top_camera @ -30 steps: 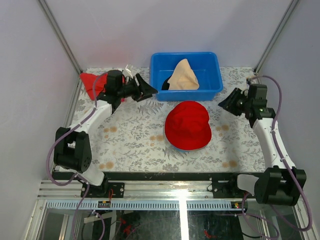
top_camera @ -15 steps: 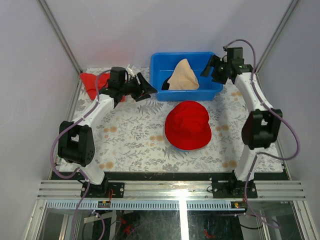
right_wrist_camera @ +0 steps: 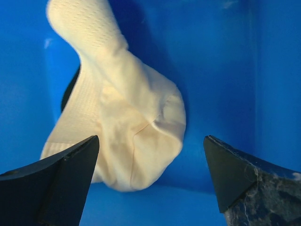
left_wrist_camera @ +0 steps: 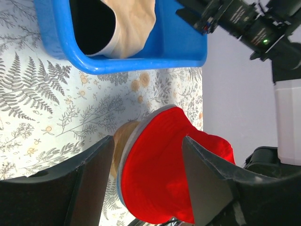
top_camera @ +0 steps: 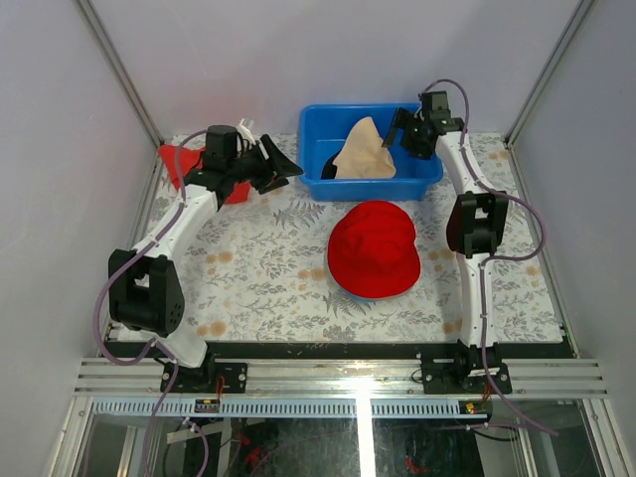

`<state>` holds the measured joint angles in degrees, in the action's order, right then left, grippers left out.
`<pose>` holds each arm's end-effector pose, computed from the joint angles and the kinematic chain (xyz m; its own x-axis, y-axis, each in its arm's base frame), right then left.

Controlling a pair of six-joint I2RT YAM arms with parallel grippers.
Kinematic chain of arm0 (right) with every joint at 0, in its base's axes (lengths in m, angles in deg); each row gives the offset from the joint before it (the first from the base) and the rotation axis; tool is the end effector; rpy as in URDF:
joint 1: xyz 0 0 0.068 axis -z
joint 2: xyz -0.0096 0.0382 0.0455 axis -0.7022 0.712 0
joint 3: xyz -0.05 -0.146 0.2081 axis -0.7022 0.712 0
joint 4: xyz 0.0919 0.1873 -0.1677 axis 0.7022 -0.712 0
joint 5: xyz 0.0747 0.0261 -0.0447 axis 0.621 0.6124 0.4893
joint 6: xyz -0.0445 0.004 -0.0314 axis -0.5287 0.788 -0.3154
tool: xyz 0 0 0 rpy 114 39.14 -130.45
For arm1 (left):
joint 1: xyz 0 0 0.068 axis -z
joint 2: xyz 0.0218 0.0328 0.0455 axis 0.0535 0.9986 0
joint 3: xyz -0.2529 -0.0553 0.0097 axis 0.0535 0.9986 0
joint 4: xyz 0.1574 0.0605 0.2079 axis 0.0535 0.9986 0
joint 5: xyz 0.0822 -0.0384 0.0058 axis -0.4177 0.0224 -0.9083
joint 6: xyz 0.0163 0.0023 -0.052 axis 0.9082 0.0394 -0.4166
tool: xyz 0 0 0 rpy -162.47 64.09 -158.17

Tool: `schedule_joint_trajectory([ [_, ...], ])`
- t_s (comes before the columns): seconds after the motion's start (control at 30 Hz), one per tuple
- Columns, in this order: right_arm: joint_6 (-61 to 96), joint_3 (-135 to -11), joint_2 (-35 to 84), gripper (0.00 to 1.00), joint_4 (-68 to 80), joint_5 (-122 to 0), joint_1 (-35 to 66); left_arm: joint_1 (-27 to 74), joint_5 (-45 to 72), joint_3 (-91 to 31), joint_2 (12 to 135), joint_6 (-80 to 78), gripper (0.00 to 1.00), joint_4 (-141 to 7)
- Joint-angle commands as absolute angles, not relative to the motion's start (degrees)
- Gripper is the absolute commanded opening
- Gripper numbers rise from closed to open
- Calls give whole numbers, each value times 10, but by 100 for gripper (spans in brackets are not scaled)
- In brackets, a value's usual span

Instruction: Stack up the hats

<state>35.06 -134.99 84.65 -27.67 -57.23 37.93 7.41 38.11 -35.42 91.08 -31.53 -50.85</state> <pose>0.5510 0.0719 0.2473 -0.6692 0.3292 -0.6662 0.0064 0.8990 0.4379 0.3739 -0.0894 0.3014 -0.7750 -0.4289 -0.4642 0.1335 0.6069 -0.7835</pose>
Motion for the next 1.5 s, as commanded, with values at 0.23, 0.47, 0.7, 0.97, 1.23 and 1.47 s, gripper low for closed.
schedule_joint_trajectory([
  [0.23, 355, -1400, 920, 99, -279, -545, 369, 48, 370, -381, 917, -312, 59, -506],
  [0.47, 363, -1405, 952, 100, -271, -526, 366, 43, 371, -386, 931, -315, 59, -508],
  [0.7, 369, -1409, 975, 99, -262, -502, 358, 32, 370, -381, 929, -310, 59, -500],
  [0.97, 377, -1414, 988, 66, -248, -477, 340, 21, 370, -363, 919, -308, 59, -500],
  [1.23, 381, -1416, 972, 4, -252, -482, 338, 12, 375, -345, 908, -309, 59, -504],
  [1.47, 434, -1427, 905, 0, -221, -445, 346, 10, 378, -343, 898, -309, 59, -505],
])
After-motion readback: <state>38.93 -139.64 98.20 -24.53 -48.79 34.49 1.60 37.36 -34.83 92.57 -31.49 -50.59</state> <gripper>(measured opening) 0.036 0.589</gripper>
